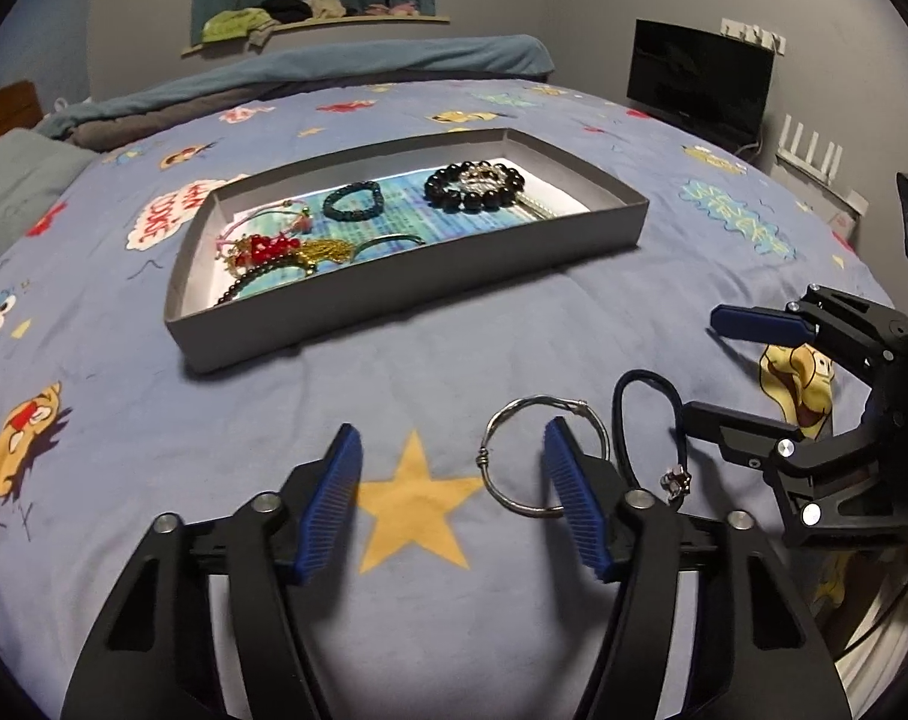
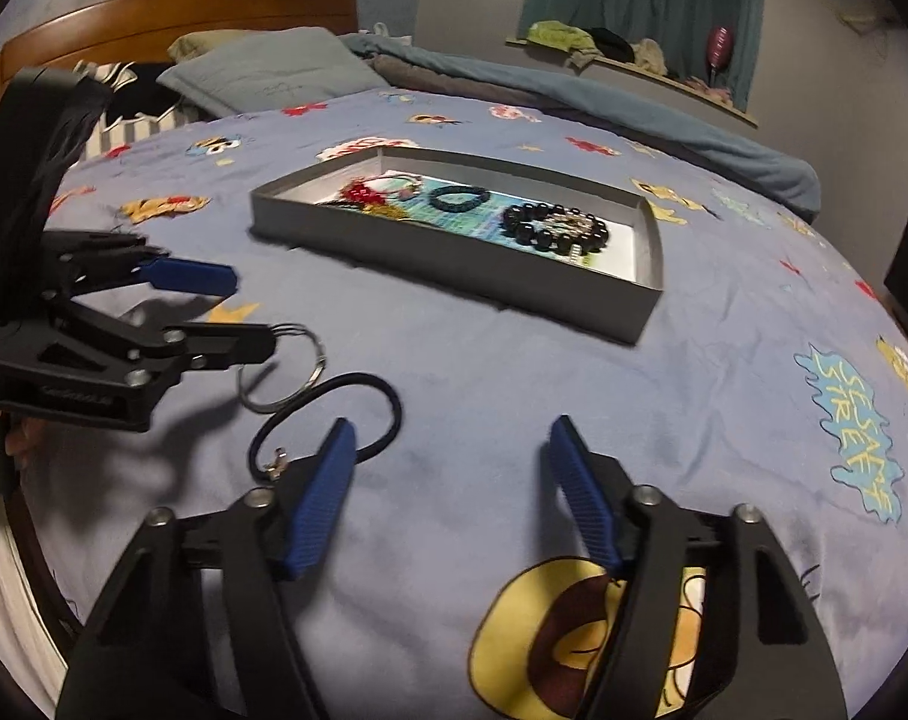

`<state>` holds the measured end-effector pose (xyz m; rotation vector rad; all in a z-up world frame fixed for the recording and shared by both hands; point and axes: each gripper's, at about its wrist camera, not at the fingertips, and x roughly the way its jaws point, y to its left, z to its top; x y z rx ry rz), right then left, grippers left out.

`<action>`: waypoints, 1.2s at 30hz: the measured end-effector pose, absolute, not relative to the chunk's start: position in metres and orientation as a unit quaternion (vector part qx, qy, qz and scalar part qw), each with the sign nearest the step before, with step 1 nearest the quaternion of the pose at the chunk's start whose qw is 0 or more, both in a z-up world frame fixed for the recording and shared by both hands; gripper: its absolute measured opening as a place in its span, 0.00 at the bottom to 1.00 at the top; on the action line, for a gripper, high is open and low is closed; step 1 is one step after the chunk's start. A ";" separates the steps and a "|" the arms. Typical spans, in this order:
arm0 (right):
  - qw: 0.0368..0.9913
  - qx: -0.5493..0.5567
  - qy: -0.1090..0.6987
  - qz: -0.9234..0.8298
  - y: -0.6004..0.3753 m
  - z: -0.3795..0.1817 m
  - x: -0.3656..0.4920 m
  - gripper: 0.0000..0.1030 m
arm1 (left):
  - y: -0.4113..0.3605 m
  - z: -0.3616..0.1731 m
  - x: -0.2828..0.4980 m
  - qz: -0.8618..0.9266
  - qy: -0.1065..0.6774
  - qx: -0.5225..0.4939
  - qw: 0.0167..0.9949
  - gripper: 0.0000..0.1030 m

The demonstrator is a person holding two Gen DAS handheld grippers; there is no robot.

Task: Organize jewelry
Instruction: 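Grasp the silver ring with left tool while right tool grasps black hair tie, then carry the ring and hair tie into the grey box and open both tools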

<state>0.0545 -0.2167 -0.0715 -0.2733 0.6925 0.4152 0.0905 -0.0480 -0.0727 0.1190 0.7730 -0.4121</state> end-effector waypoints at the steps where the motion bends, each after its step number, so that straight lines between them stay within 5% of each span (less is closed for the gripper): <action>1: 0.909 -0.136 0.336 0.203 -0.215 -0.072 0.054 0.56 | -0.049 -0.073 0.090 -0.202 0.375 0.059 0.903 0.56; 7: 0.908 -0.140 0.332 0.213 -0.210 -0.074 0.055 0.43 | -0.057 -0.075 0.087 -0.217 0.376 0.081 0.897 0.30; 14: 0.906 -0.142 0.334 0.221 -0.203 -0.079 0.060 0.36 | -0.066 -0.084 0.093 -0.214 0.377 0.106 0.895 0.26; 23: 0.904 -0.122 0.342 0.225 -0.205 -0.081 0.068 0.06 | -0.076 -0.086 0.095 -0.203 0.358 0.144 0.900 0.05; 36: 0.930 -0.071 0.290 0.214 -0.226 -0.052 0.066 0.03 | -0.066 -0.055 0.084 -0.211 0.303 0.113 0.923 0.04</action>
